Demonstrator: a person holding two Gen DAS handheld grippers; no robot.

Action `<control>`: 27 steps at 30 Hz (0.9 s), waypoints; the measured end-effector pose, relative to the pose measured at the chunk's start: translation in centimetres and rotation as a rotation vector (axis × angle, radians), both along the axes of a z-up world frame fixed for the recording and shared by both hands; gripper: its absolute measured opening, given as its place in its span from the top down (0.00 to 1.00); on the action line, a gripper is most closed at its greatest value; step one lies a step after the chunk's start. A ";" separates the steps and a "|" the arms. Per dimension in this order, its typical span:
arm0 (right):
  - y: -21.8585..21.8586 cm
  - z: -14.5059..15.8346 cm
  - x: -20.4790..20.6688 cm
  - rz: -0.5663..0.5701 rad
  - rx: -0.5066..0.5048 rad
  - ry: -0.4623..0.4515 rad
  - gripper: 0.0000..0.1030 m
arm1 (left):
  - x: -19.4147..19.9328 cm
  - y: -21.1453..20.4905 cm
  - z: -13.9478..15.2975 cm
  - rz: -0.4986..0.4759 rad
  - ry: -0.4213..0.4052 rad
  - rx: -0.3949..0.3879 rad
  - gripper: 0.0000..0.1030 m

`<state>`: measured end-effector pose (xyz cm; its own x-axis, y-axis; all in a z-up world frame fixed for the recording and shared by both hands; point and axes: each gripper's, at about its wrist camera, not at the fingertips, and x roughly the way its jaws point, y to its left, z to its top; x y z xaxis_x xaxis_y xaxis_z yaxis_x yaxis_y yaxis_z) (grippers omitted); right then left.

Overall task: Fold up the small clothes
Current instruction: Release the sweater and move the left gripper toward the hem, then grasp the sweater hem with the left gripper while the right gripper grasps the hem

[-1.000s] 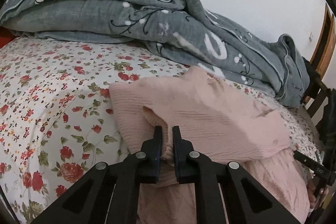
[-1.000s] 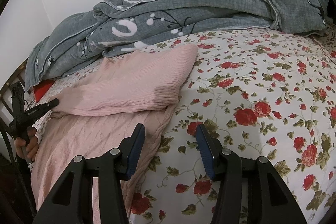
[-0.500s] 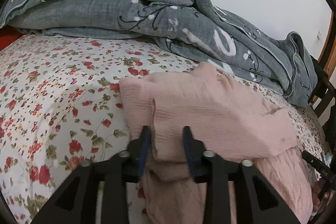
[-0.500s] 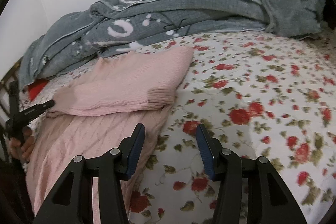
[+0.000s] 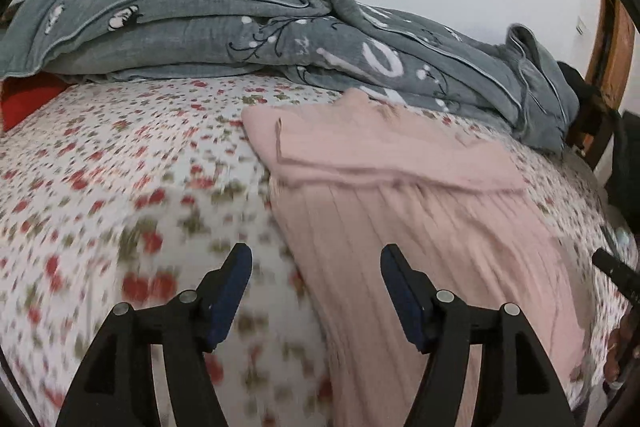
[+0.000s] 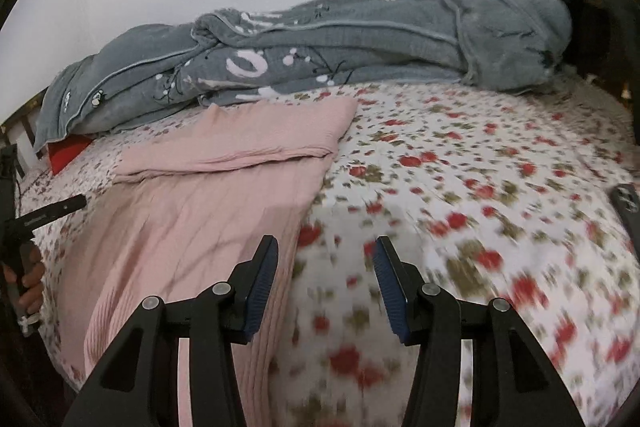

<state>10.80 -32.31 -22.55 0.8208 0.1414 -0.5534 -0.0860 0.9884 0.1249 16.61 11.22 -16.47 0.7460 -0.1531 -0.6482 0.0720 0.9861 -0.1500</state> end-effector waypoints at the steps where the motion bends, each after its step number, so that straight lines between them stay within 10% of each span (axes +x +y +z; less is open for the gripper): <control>1: -0.1 -0.1 -0.7 -0.001 0.002 0.000 0.52 | -1.3 -0.2 -0.1 -0.004 -0.001 0.001 0.37; 12: 1.4 -3.4 -8.7 0.058 0.039 0.081 0.50 | -11.3 -2.1 -3.0 -0.053 0.074 -0.030 0.37; 24: 4.3 -6.6 -8.8 0.081 0.042 0.125 0.50 | -12.7 -4.1 -5.5 -0.011 0.079 -0.035 0.37; 27: 5.4 -6.8 -8.5 0.077 0.009 0.115 0.50 | -12.6 -4.6 -6.0 0.018 0.064 -0.015 0.56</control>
